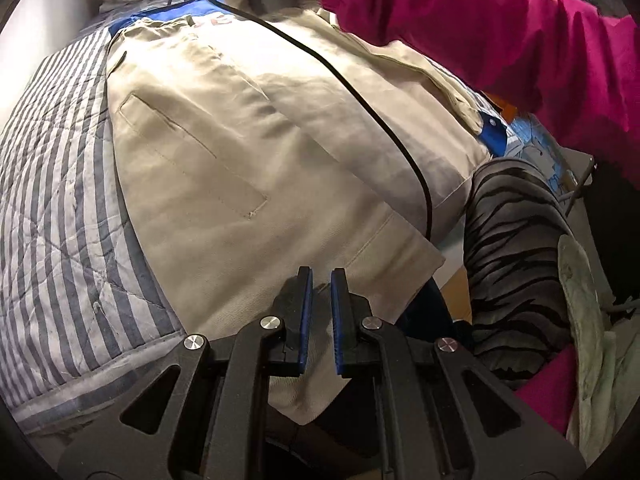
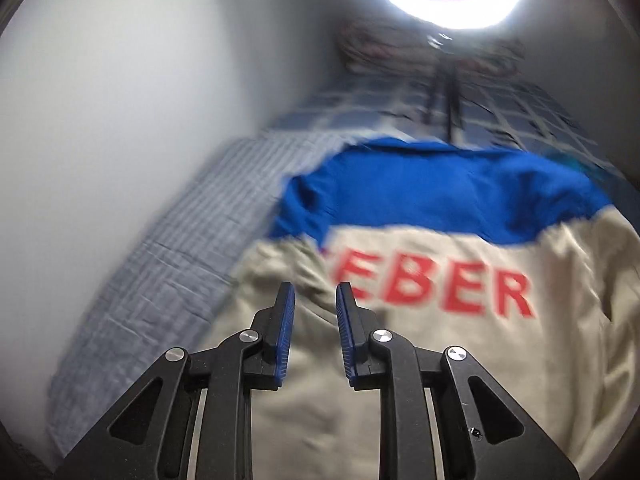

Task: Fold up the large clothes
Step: 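Open both tools and withdraw from the folded jacket, then move the right tool to the other blue sleeve cuff and close on it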

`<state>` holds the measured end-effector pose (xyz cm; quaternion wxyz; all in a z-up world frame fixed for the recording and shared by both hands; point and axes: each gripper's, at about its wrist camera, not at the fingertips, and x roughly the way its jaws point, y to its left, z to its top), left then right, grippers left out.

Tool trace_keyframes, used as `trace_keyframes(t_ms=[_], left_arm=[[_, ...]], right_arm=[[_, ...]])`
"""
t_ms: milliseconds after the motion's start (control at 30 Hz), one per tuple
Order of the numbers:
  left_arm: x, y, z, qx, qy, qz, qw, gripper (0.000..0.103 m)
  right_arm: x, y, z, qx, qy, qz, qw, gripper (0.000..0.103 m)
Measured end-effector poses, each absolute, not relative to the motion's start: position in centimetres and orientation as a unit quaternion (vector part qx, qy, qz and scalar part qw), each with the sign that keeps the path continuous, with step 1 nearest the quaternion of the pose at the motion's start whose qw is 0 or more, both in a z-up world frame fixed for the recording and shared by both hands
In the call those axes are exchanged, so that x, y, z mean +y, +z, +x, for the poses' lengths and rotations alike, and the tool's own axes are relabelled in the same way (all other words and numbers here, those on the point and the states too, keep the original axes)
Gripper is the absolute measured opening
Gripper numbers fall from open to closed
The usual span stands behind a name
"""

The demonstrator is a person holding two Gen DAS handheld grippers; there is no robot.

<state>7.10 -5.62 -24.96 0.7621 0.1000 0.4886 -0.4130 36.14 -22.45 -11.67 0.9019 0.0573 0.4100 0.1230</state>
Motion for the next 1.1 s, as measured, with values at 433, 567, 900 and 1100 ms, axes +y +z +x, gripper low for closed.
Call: trace_keyframes(t_ms=[433, 567, 900, 1100], left_arm=[[-6.7, -25.7, 5.7, 0.481, -0.402, 0.144, 0.765, 0.006], [-6.3, -24.0, 4.9, 0.468, -0.402, 0.135, 0.775, 0.006], [-3.6, -18.8, 4.3, 0.412, -0.397, 0.104, 0.813, 0.011], [-4.0, -17.3, 4.3, 0.388, -0.403, 0.097, 0.823, 0.042]], right_arm=[[-19.0, -18.5, 39.5, 0.494, 0.097, 0.039, 0.863, 0.020], [-20.0, -14.7, 36.9, 0.460, 0.101, 0.065, 0.880, 0.020], [-25.9, -3.1, 23.2, 0.359, 0.083, 0.068, 0.927, 0.033], [-30.3, -0.1, 14.8, 0.336, 0.059, 0.071, 0.937, 0.053]])
